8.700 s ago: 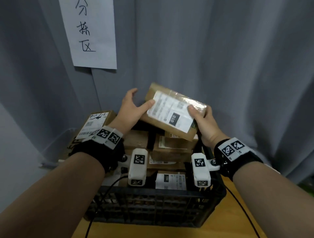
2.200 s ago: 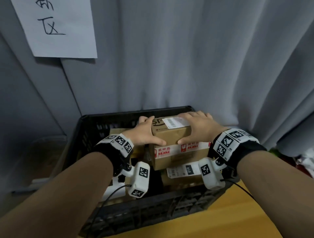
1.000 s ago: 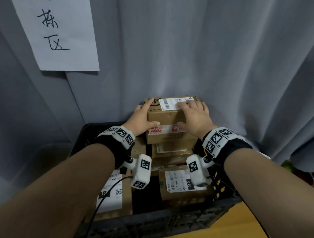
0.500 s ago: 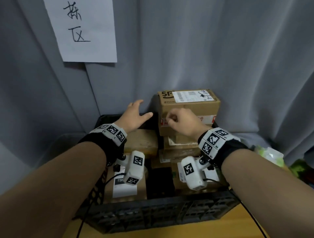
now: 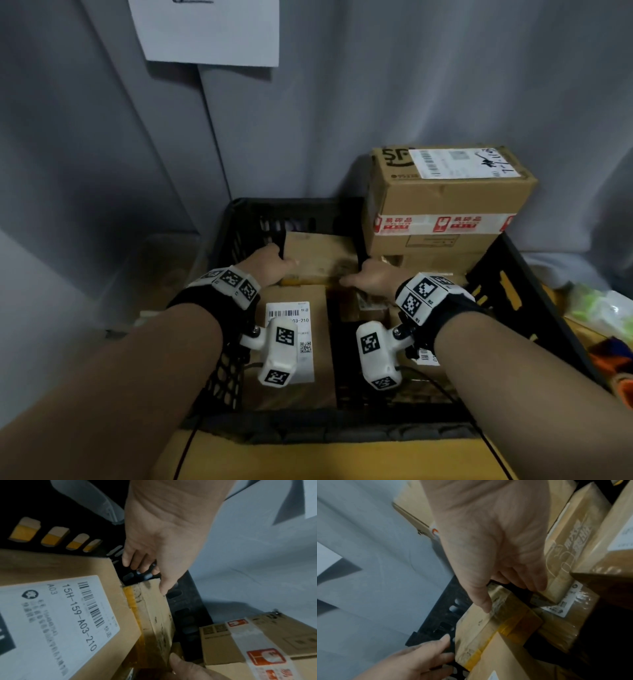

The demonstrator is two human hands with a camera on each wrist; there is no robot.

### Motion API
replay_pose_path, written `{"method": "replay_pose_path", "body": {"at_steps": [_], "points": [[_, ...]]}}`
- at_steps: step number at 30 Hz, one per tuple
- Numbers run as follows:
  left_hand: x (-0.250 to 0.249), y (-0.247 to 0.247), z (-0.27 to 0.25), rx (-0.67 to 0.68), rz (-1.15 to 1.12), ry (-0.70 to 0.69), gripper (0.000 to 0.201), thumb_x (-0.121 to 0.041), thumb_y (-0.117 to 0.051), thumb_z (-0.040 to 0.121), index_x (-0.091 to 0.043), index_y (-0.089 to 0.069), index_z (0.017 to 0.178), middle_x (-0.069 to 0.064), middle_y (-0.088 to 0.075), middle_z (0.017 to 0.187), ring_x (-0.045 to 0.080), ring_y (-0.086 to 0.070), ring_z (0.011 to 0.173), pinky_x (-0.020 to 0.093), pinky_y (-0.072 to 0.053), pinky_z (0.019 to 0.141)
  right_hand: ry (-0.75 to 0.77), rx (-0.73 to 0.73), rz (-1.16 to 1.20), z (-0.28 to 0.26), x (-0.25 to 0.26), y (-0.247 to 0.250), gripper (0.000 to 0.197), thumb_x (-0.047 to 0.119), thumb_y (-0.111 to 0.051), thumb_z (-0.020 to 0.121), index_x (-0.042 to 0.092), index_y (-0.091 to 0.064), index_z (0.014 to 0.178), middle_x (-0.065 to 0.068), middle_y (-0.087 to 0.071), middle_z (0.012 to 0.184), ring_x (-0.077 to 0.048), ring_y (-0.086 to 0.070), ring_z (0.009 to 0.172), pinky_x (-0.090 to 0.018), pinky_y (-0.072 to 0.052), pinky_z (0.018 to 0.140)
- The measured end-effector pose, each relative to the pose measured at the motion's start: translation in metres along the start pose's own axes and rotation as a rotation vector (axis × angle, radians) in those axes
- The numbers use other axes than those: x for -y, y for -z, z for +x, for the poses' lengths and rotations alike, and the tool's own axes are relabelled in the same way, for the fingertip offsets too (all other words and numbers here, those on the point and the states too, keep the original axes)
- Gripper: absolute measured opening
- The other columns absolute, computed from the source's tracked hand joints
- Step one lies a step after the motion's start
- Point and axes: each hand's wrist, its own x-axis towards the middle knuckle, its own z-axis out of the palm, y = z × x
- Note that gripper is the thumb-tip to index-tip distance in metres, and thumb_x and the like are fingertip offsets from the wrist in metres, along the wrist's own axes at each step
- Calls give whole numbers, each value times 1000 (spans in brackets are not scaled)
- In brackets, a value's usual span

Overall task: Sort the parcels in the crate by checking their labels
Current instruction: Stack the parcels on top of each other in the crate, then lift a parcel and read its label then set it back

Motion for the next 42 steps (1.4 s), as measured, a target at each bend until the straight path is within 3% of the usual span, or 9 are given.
{"method": "replay_pose_path", "body": {"at_steps": [4, 7, 12, 18, 21, 26, 30, 39, 42], "points": [[13, 1, 0, 218, 284, 37, 60, -53, -53, 88, -11, -51, 131, 4, -57, 125, 24, -52, 119, 25, -37, 89, -87, 36, 92, 16, -2, -10, 51, 39, -57, 92, -1, -54, 124, -16, -59, 124, -31, -58, 112, -33, -46, 91], [29, -7, 2, 320, 271, -8, 77, -65, -58, 79, -27, -36, 142, -2, -49, 142, 19, -47, 127, 29, -34, 105, -139, 87, 175, 23, -3, -20, 52, 43, -60, 89, 4, -55, 123, -14, -62, 124, -30, -60, 113, -39, -47, 100], [20, -8, -3, 294, 203, 91, 84, -53, -66, 80, -9, -31, 142, 5, -42, 143, 24, -43, 130, 28, -39, 89, -161, 216, 401, 26, 5, -41, 60, 46, -71, 79, 7, -58, 122, -12, -65, 119, -33, -65, 105, -48, -54, 93], [20, 10, -10, 247, 163, 87, 94, -58, -74, 68, -10, -32, 138, 7, -48, 136, 23, -49, 123, 33, -44, 99, -122, 242, 385, 40, -3, -45, 125, 66, -87, 18, 14, -55, 126, -6, -63, 123, -31, -61, 110, -49, -54, 91], [20, 12, -15, 236, -4, 89, 94, -52, -80, 64, -11, -34, 135, 5, -51, 131, 22, -51, 118, 34, -48, 95, -125, 240, 463, 20, 2, -38, 110, 57, -90, 34, 13, -53, 128, -8, -63, 123, -31, -60, 111, -49, -53, 92], [12, 16, -36, 227, -257, -58, 20, -27, -72, 83, -11, -68, 94, -7, -71, 70, 4, -68, 70, 8, -44, 46, -94, 281, 479, -1, 2, -33, 66, 45, -82, 66, 11, -61, 119, -9, -66, 120, -31, -62, 109, -48, -55, 89], [7, 26, -49, 154, -263, -121, 33, -34, -74, 79, -7, -72, 97, 2, -74, 92, 14, -69, 87, 22, -50, 73, -35, 308, 524, -17, 4, -22, 47, 41, -70, 82, 11, -60, 117, -9, -67, 114, -27, -62, 104, -40, -56, 80], [-7, 40, -66, -137, -557, -137, 20, -40, -61, 83, -21, -63, 82, -2, -62, 78, 13, -55, 73, 27, -40, 65, 59, 191, 675, -46, 3, -12, 44, 45, -61, 87, 14, -61, 118, -6, -71, 108, -21, -65, 94, -33, -50, 71], [-13, 41, -71, -127, -626, -111, 19, -41, -58, 85, -22, -60, 81, -5, -60, 75, 13, -54, 73, 26, -41, 63, 132, 96, 707, -51, -1, -9, 43, 46, -63, 86, 21, -57, 121, -1, -72, 105, -18, -67, 96, -34, -53, 85]]}}
